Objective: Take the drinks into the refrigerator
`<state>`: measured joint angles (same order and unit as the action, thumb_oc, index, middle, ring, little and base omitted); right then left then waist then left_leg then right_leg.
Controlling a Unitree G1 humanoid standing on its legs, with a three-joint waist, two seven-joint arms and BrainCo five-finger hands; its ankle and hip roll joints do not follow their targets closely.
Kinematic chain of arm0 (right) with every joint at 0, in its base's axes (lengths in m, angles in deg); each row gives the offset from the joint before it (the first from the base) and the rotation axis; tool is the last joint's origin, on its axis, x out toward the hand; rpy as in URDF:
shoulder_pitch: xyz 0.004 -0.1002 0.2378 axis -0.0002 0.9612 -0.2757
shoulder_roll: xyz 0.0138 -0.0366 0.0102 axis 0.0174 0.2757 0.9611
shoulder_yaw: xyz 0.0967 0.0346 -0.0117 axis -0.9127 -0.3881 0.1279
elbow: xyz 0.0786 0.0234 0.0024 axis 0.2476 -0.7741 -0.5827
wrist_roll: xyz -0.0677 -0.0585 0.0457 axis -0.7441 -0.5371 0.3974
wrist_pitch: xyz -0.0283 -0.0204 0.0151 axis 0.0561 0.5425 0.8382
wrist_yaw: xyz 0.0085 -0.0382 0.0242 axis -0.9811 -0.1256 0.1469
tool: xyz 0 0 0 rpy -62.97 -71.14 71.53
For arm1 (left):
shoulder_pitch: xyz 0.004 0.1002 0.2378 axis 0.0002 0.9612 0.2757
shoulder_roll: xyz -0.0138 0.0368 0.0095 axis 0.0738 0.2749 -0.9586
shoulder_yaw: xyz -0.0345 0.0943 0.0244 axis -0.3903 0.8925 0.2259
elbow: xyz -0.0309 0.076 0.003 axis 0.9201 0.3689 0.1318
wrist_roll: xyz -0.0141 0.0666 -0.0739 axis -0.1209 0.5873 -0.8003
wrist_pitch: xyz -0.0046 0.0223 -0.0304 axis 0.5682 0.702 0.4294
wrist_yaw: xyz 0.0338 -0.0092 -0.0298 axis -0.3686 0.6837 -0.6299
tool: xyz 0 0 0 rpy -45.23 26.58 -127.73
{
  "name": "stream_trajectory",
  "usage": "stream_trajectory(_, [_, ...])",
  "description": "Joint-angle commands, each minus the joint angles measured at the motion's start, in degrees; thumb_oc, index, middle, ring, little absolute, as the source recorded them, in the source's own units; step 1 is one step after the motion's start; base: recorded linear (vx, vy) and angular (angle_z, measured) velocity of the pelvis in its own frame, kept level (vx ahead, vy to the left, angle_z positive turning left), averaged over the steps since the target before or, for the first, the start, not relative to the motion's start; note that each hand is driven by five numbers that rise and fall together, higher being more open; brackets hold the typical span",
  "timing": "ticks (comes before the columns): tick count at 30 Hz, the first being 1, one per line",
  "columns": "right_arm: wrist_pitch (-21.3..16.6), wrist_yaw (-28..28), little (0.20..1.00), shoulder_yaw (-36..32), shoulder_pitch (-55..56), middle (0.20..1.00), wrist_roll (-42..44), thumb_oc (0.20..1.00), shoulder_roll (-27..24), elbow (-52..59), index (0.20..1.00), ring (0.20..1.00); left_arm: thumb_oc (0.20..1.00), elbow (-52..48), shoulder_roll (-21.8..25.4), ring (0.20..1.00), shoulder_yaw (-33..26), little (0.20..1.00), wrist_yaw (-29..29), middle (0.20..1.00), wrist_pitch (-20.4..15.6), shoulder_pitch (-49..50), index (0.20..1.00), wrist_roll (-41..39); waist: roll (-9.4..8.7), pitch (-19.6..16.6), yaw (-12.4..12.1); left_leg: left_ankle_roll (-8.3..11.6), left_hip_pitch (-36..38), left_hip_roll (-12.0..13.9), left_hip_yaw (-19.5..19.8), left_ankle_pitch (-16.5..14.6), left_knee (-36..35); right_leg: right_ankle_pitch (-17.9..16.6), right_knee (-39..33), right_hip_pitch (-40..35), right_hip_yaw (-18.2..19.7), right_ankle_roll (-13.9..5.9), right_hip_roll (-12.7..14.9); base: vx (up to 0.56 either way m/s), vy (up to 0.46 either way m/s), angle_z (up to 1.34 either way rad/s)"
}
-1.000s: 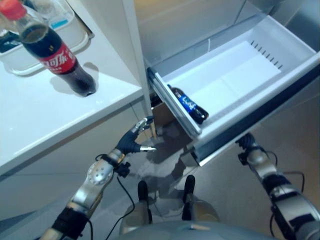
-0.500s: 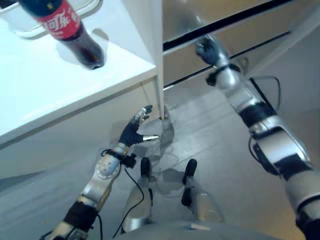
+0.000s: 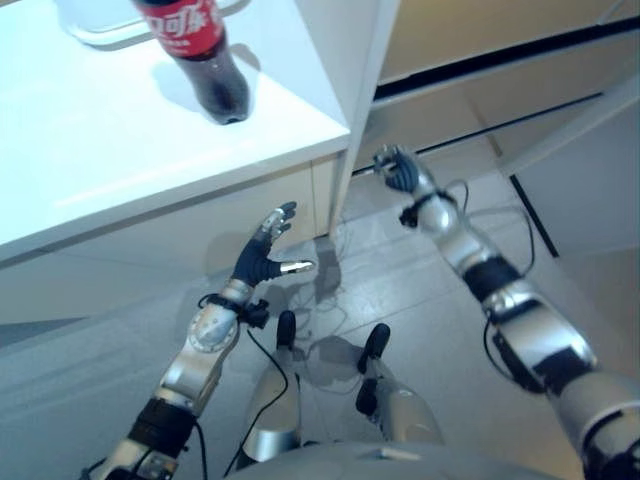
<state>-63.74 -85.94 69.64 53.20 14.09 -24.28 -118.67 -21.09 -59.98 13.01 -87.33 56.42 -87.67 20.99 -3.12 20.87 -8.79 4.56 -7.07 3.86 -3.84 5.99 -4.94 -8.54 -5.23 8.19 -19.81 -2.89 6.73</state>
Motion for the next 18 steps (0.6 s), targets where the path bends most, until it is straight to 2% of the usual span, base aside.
stream_trajectory(1, [-1.6, -1.7, 1.000, -3.6, 5.3, 1.000, 9.5, 1.000, 4.3, -12.7, 1.000, 1.000, 1.000, 2.5, -2.9, 1.000, -1.7, 1.000, -2.1, 1.000, -1.6, 1.6, 1.000, -0.8, -2.65, -2.6, 1.1, -3.76, 0.4, -4.4, 0.8, -4.4, -0.1, 1.1, 0.8, -3.4, -1.1, -4.89, 3.1, 0.00, 0.000, 0.00])
stream_trajectory(3, [-1.2, -0.5, 1.000, -6.4, 9.2, 1.000, 13.4, 1.000, 7.2, -20.4, 1.000, 1.000, 1.000, 8.2, -5.2, 1.000, -2.0, 1.000, -2.2, 1.000, -1.0, 1.6, 1.000, -2.2, -2.27, -3.2, 1.6, -3.74, 1.6, -4.2, 0.7, -5.1, -0.1, 1.6, 0.9, -4.2, -1.2, -4.86, 3.1, 0.02, -0.013, 0.01])
stream_trajectory(4, [-1.3, -0.5, 1.000, -6.4, 9.2, 1.000, 13.4, 1.000, 7.2, -20.4, 1.000, 1.000, 1.000, 8.3, -5.2, 1.000, -2.0, 1.000, -2.2, 1.000, -1.1, 1.5, 1.000, -2.2, -2.33, -3.3, 1.6, -3.80, 1.3, -4.4, 0.8, -4.8, -0.1, 1.4, 0.9, -4.0, -1.2, -4.86, 3.2, 0.05, -0.006, 0.00])
stream_trajectory(6, [0.2, 0.2, 1.000, -7.9, 15.6, 1.000, 13.1, 1.000, 9.1, -27.7, 1.000, 1.000, 1.000, 20.7, -9.0, 1.000, -2.2, 1.000, -3.5, 1.000, 0.9, 0.4, 1.000, -2.2, -1.57, -4.3, 2.7, -3.77, 3.3, -4.2, 0.4, -5.6, -0.1, 2.1, 1.1, -5.4, -1.0, -4.68, 3.0, 0.05, 0.013, -0.04])
stream_trajectory(7, [0.2, 0.2, 1.000, -8.0, 15.6, 1.000, 13.1, 1.000, 9.1, -27.7, 1.000, 1.000, 1.000, 20.8, -9.0, 1.000, -2.2, 1.000, -3.5, 1.000, 0.8, 0.3, 1.000, -2.2, -1.61, -4.4, 2.8, -3.83, 3.0, -4.3, 0.5, -5.4, -0.1, 2.0, 1.1, -5.2, -1.1, -4.69, 3.1, 0.08, 0.039, -0.08])
stream_trajectory(8, [1.1, 0.5, 1.000, -10.6, 19.5, 1.000, 14.2, 1.000, 9.3, -30.5, 1.000, 1.000, 1.000, 31.9, -12.6, 1.000, -4.5, 1.000, -3.1, 1.000, 2.7, -1.2, 1.000, -6.5, -1.00, -5.3, 4.1, -3.73, 4.7, -4.2, -0.1, -6.0, -0.1, 2.6, 1.2, -6.4, -0.9, -4.59, 2.8, 0.08, 0.040, -0.14])
stream_trajectory(9, [1.3, 0.1, 1.000, -11.3, 20.8, 1.000, 14.4, 1.000, 9.1, -31.7, 1.000, 1.000, 1.000, 37.1, -13.1, 1.000, -4.9, 1.000, -4.7, 1.000, 2.4, -2.9, 1.000, -4.8, -0.87, -5.9, 4.8, -3.71, 4.9, -4.2, -0.3, -6.1, -0.1, 2.7, 1.2, -6.5, -0.8, -4.53, 2.8, 0.13, 0.051, -0.04])
stream_trajectory(12, [1.4, -0.7, 1.000, -13.2, 23.9, 1.000, 16.3, 1.000, 9.3, -32.6, 1.000, 1.000, 1.000, 54.8, -15.0, 1.000, -7.0, 1.000, -7.5, 1.000, 5.2, -7.1, 1.000, 0.5, -0.24, -7.5, 6.5, -3.51, 6.6, -3.9, -1.0, -6.7, -0.1, 3.5, 1.2, -7.9, -0.3, -4.20, 2.3, 0.09, 0.026, -0.07])
stream_trajectory(14, [0.8, -0.9, 1.000, -12.6, 26.1, 1.000, 16.1, 1.000, 9.7, -31.9, 1.000, 1.000, 1.000, 62.9, -14.9, 1.000, -7.4, 1.000, -8.3, 1.000, 6.2, -8.3, 1.000, 8.0, 0.17, -8.6, 7.6, -3.36, 7.8, -3.8, -1.5, -7.2, -0.1, 4.0, 1.2, -8.8, 0.2, -4.07, 1.9, 0.10, 0.023, -0.08])
stream_trajectory(15, [0.9, -0.9, 1.000, -12.5, 26.2, 1.000, 16.1, 1.000, 9.6, -31.9, 1.000, 1.000, 1.000, 63.1, -14.9, 1.000, -7.5, 1.000, -8.4, 1.000, 6.1, -8.4, 1.000, 8.0, 0.20, -8.5, 7.6, -3.34, 7.9, -3.8, -1.5, -7.3, -0.1, 4.0, 1.2, -8.9, 0.2, -4.07, 1.9, 0.11, 0.006, -0.17])
stream_trajectory(16, [0.8, -0.6, 1.000, -11.8, 27.0, 1.000, 15.4, 1.000, 9.7, -31.6, 1.000, 1.000, 1.000, 70.3, -15.0, 1.000, -10.5, 1.000, -8.9, 1.000, 8.1, -8.1, 1.000, 8.5, 0.27, -9.6, 8.2, -3.16, 9.0, -3.6, -2.1, -7.8, -0.1, 4.4, 1.2, -9.8, 0.7, -3.91, 1.5, 0.09, -0.016, -0.15])
stream_trajectory(18, [0.9, -0.4, 1.000, -11.0, 27.0, 1.000, 14.6, 1.000, 9.7, -31.6, 1.000, 1.000, 1.000, 72.7, -14.9, 1.000, -10.9, 1.000, -9.2, 1.000, 8.9, -7.9, 1.000, 10.9, 0.29, -10.0, 8.2, -3.10, 9.5, -3.5, -2.3, -7.9, -0.1, 4.5, 1.1, -10.2, 0.8, -3.82, 1.3, 0.04, -0.008, -0.07])
